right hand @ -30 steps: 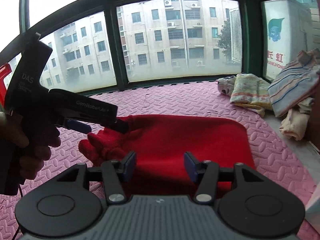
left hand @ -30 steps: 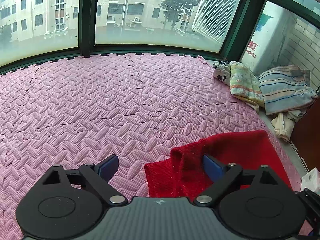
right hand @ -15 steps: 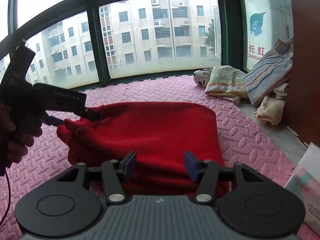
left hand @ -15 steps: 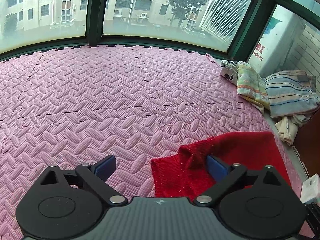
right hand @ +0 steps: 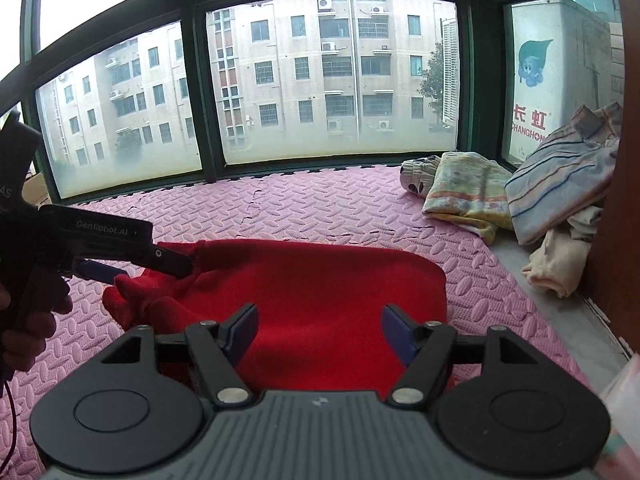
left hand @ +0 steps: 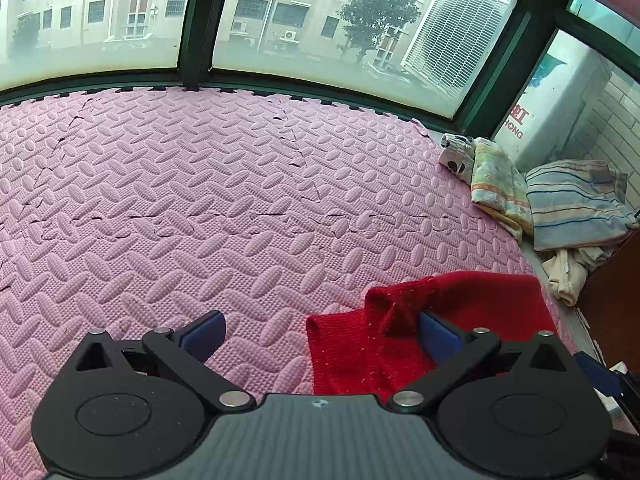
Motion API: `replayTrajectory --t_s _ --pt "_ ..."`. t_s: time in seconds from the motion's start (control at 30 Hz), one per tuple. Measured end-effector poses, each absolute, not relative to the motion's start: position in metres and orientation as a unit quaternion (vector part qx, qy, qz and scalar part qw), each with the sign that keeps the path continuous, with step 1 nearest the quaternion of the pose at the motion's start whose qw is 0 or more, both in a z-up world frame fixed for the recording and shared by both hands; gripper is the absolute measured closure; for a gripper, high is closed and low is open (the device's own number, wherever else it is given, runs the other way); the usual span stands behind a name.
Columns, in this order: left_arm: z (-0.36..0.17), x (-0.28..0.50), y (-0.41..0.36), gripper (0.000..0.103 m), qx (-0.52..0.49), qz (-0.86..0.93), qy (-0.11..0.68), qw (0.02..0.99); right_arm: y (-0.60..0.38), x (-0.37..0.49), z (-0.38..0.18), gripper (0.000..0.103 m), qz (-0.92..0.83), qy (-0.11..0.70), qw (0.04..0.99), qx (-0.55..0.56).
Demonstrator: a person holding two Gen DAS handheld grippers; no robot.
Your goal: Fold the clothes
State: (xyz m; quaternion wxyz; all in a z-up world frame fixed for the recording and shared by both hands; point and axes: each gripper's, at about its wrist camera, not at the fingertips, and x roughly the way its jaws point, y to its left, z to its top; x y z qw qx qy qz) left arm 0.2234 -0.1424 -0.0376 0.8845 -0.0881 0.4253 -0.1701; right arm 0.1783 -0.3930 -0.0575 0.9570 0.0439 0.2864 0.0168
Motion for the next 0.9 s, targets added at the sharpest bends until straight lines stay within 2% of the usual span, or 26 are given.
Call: replayTrajectory --t_s 0.23,0.43,0.6,0.9 --pt "-0.037 0.222 -0.14 0.0 -0.085 -0.173 0.423 0.886 -0.384 0.238 -0.065 0.033 0.026 0.308 0.947 0.085" --pt "-0.041 0.223 -0.137 0.0 -0.087 -0.179 0.424 0.884 -0.368 0.264 -0.078 0.031 0.024 0.32 0.945 0.068" --pt "-0.046 0.224 -0.137 0.0 -0.086 -0.179 0.428 0.882 -0.356 0.264 -0.085 0.031 0.022 0.326 0.945 0.021" --pt "-0.036 0.215 -0.13 0.0 -0.091 -0.175 0.42 0.886 -0.352 0.228 -0.069 0.031 0.036 0.309 0.95 0.019"
